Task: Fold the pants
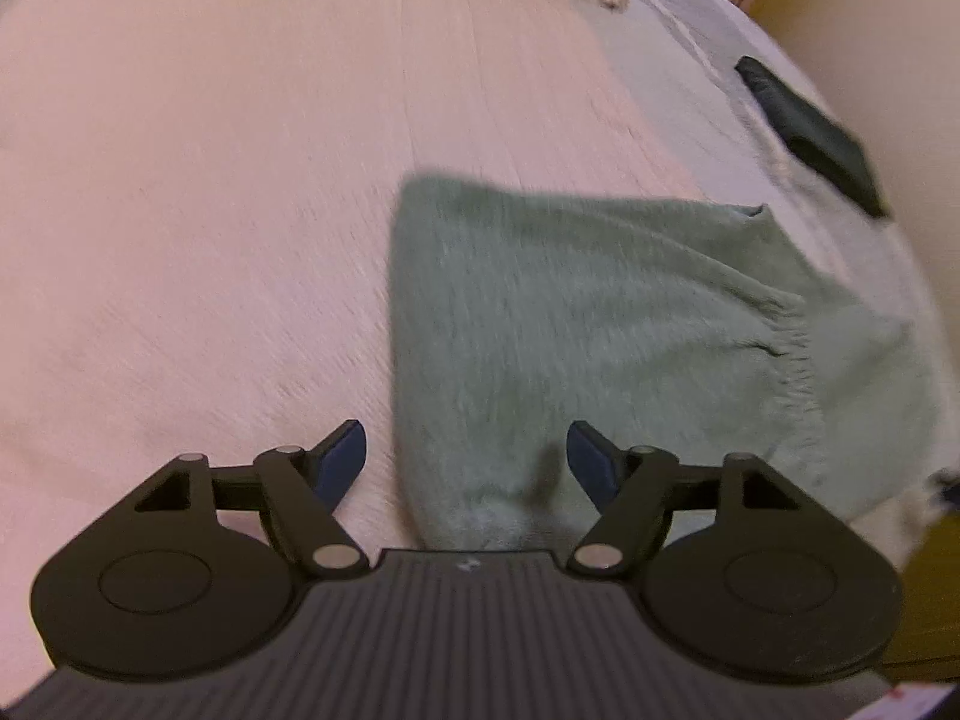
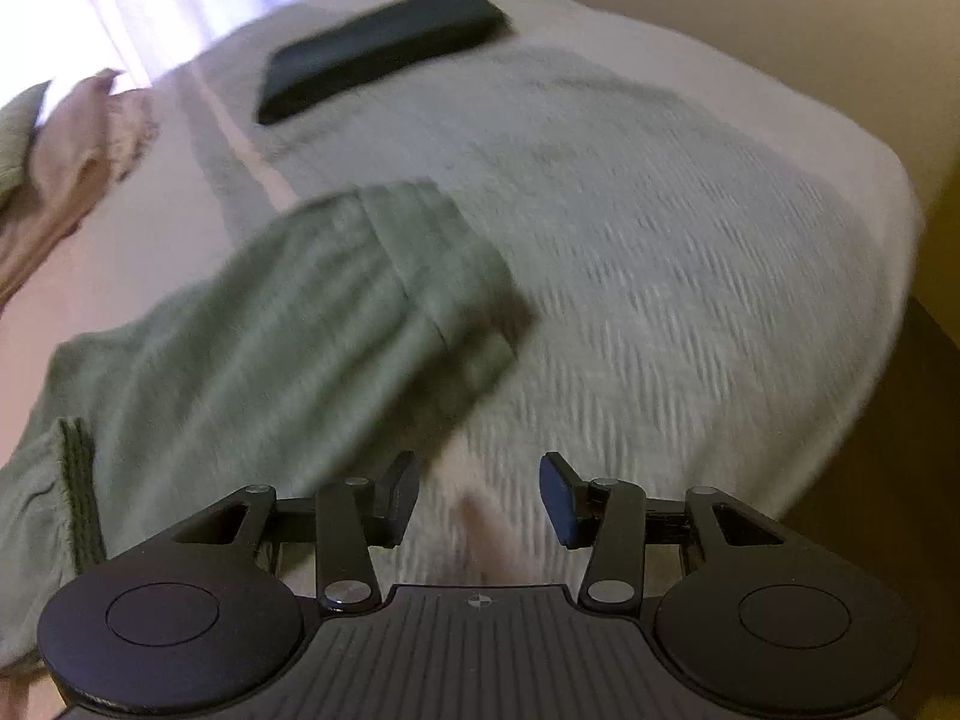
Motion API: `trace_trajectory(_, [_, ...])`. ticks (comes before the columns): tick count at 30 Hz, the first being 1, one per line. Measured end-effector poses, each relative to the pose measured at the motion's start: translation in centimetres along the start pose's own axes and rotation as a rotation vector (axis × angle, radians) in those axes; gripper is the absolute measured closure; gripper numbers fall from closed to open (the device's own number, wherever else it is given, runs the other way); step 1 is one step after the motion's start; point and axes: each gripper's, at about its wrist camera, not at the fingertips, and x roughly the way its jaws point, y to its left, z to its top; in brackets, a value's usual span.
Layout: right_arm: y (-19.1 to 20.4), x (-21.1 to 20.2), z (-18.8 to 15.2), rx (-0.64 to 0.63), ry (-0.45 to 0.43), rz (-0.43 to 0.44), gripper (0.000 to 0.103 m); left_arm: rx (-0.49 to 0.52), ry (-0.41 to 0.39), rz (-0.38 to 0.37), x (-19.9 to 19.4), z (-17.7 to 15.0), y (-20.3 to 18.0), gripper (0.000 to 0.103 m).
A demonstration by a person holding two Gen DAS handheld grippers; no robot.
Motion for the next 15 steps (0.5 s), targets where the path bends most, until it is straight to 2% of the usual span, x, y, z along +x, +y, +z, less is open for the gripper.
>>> trace_trajectory(2, [0.0, -0.2, -0.4, 0.056, 0.004, -0.039, 0.061, -0.068, 0.035, -0.109, 1.8, 0.0, 1.3, 0.04])
trace_trajectory(4, [-0.3, -0.4, -0.1, 0.106, 0.009, -0.066, 0.061, -0.066, 0.025, -0.139, 3.0, -0.3, 1.8, 0.042])
trace_trajectory(6, [-1.1, -0.9, 0.2, 0.149, 0.004, -0.073, 0.061, -0.095, 0.009, -0.167, 2.9, -0.6, 2.4, 0.056])
trace_trajectory(7, [-1.5, -1.2, 0.7, 0.166, 0.002, -0.071, 0.061, -0.107, -0.006, -0.173, 2.5, -0.7, 2.4, 0.07])
trace_trajectory(8, [-1.9, -1.4, 1.1, 0.176, 0.001, -0.073, 0.061, -0.107, -0.028, -0.168, 1.8, -0.7, 2.2, 0.08])
trace_trajectory(11, [-3.1, -2.2, 2.5, 0.186, -0.006, -0.094, 0.061, -0.124, -0.067, -0.16, -0.3, -0.3, 1.2, 0.087])
trace_trajectory(15, [-5.1, -2.9, 4.4, 0.163, 0.003, -0.073, 0.061, -0.042, -0.092, -0.01, -3.3, 0.7, -3.6, 0.089])
